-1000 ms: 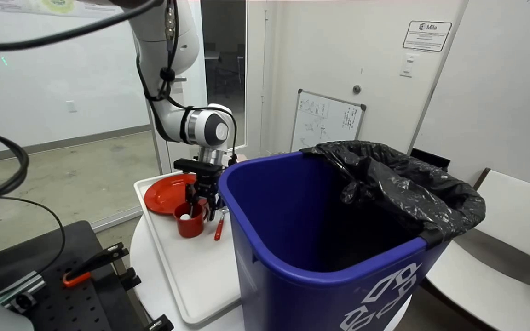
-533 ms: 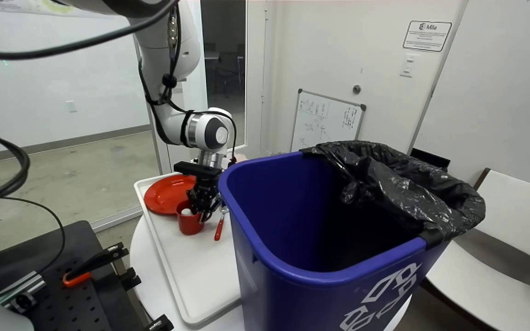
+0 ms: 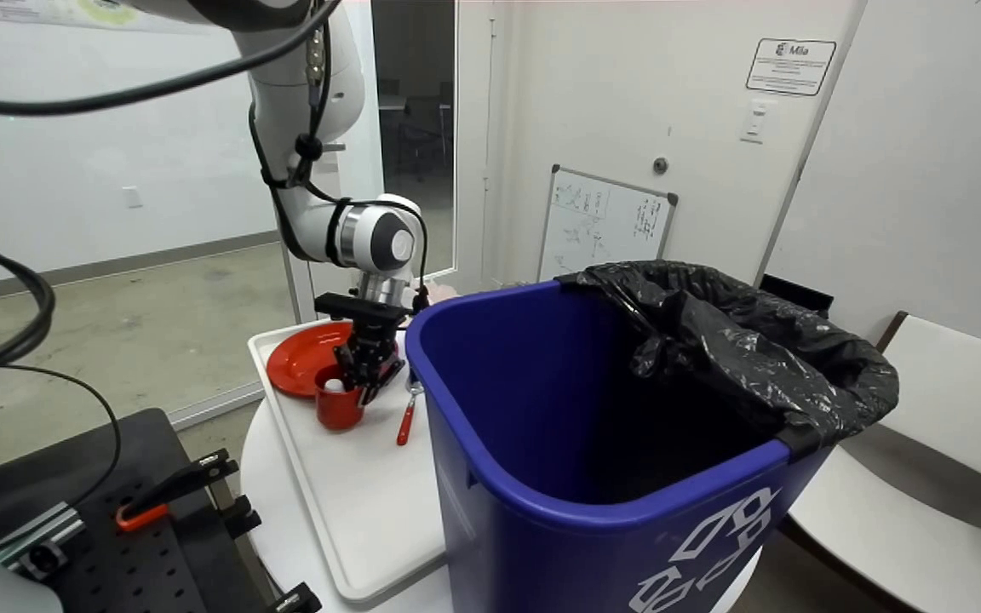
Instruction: Move the mug forward
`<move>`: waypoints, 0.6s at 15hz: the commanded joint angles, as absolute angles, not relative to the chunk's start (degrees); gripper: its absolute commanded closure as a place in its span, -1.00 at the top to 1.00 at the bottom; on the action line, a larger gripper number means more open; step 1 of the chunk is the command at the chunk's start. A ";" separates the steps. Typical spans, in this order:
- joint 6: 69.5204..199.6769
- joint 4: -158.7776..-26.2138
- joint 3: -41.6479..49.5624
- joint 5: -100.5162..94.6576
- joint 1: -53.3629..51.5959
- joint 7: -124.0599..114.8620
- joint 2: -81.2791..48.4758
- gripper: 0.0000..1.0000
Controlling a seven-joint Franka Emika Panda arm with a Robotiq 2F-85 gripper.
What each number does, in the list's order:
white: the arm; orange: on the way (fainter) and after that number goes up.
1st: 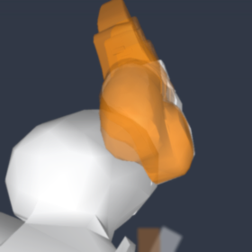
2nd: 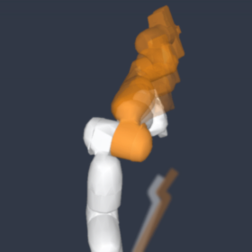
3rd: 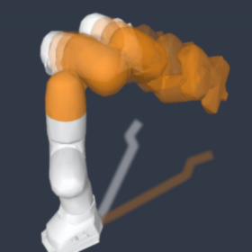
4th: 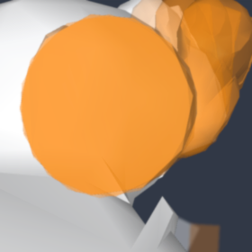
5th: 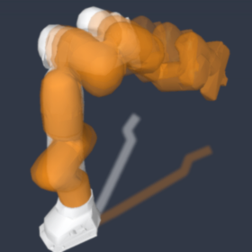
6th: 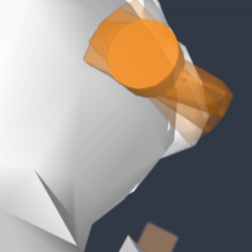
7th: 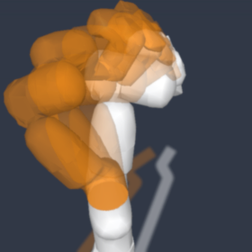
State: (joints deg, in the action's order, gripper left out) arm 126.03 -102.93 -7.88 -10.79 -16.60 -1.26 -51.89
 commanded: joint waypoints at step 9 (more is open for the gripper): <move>114.75 -104.34 -11.03 -7.34 -15.59 1.28 -37.83 -0.96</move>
